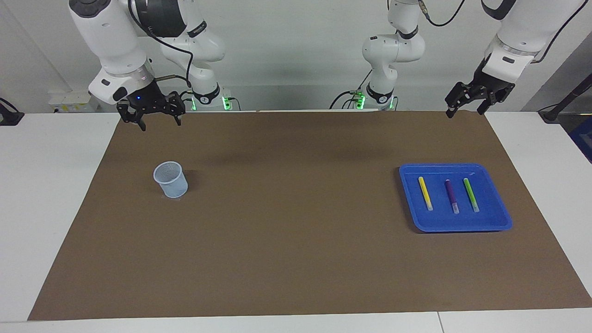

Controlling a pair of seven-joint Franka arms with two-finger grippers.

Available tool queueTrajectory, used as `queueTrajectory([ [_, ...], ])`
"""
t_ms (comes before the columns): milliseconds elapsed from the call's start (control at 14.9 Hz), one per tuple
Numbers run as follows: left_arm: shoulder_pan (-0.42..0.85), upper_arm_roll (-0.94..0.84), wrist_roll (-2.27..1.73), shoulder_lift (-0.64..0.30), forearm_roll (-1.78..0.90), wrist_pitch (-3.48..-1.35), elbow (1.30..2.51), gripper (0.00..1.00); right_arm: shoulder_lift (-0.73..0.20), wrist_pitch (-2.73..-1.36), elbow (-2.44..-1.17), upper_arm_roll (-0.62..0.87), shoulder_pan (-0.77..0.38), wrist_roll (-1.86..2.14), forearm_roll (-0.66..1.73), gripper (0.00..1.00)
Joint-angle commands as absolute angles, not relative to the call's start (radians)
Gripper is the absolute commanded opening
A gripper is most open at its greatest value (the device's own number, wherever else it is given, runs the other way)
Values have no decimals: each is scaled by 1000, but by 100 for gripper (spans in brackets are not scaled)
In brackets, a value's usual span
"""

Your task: Right arm passes pens to left for tray arrangement

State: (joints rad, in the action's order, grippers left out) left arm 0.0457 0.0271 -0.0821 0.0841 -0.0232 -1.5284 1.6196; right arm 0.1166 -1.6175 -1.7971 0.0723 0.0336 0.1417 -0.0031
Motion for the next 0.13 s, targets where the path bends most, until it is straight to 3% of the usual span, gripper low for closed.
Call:
queueTrajectory([
  [0,32,17,-86,115,-31,-1522,1652,100,124,-1628,-1799,69,37,146,17,100],
  [67,32,17,-86,115,-31,-1522,1652,100,124,-1628,-1799,69,37,146,17,100],
])
